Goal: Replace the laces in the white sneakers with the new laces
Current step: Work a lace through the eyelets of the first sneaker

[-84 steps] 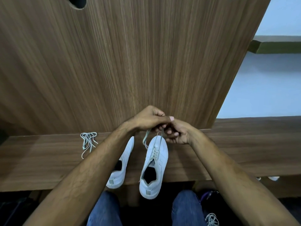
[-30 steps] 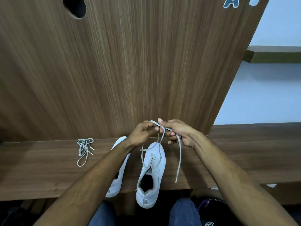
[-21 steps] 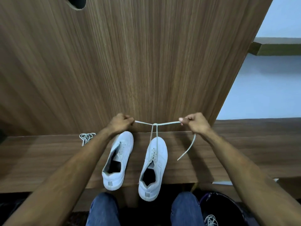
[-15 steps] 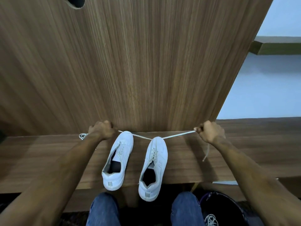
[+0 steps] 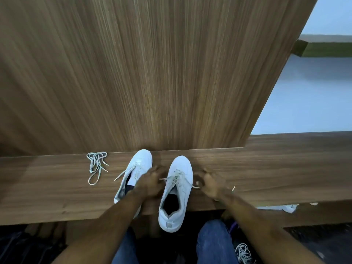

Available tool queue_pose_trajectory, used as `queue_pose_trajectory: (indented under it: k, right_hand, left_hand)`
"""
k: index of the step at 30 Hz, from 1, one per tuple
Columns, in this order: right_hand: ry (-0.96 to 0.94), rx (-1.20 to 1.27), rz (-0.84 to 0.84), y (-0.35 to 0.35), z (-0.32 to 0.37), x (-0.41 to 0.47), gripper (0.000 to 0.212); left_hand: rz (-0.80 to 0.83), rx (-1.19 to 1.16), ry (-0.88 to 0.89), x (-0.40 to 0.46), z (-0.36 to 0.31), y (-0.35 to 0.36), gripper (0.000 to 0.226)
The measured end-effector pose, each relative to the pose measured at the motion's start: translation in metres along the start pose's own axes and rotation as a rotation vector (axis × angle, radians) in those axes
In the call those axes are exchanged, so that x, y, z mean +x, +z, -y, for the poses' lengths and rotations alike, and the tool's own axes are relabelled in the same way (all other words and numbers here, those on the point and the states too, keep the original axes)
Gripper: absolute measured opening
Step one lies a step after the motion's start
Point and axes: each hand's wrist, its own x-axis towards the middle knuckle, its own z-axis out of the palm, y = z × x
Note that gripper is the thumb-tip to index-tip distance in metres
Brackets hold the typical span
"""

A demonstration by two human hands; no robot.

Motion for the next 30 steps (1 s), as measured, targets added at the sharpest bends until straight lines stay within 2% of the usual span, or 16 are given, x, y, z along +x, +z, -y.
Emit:
queue_pose_trajectory:
  k: [2,3,6,8,11,12,15,21,26,28,30]
  right_hand:
    - [-0.017,0.159,0.036,0.022,0.016,0.006,0.046]
    - [0.002,0.234,0.059,0.029,0.023,0.008,0.046]
    - [0.033,0.413,0.028,0.043,0.040,0.016,0.032]
    - [0.052,0.445,-0.038,0.044,0.043,0.019,0.026]
    - [0.058,0.423,-0.083,0.040,0.045,0.025,0.043]
    - [0.038,0.385,-0.094,0.041,0.046,0.028,0.040]
    - [0.002,0.311,-0.096,0.038,0.047,0.028,0.009]
    - [-0.044,0.232,-0.149,0.011,0.012,0.006,0.019]
    - [0.014,-0.095,-0.110,-0.008,-0.010,-0.002,0.018]
    - [0.035,-0.062,-0.073,-0.005,-0.004,0.001,0.016]
    - [0.032,0.150,0.012,0.001,-0.004,0.003,0.017]
  left_hand:
    - [0.111,-0.157,-0.048,0.009,0.006,0.023,0.065]
    - [0.142,-0.189,-0.078,0.012,0.007,0.030,0.063]
    - [0.077,-0.182,-0.081,0.009,-0.006,0.030,0.037]
    - [0.033,-0.169,-0.094,0.011,-0.004,0.030,0.024]
    - [0.020,-0.148,-0.103,0.013,-0.001,0.026,0.019]
    - [0.013,-0.144,-0.093,0.013,-0.001,0.025,0.017]
    - [-0.033,-0.123,-0.075,0.014,-0.005,0.019,0.012]
    - [-0.183,0.114,-0.158,0.006,0.000,-0.013,0.015]
    - [-0.022,0.468,-0.147,-0.002,0.023,-0.042,0.022]
    - [-0.001,0.487,-0.155,-0.005,0.022,-0.038,0.023]
    - [-0.041,0.293,-0.245,-0.005,0.023,-0.030,0.023]
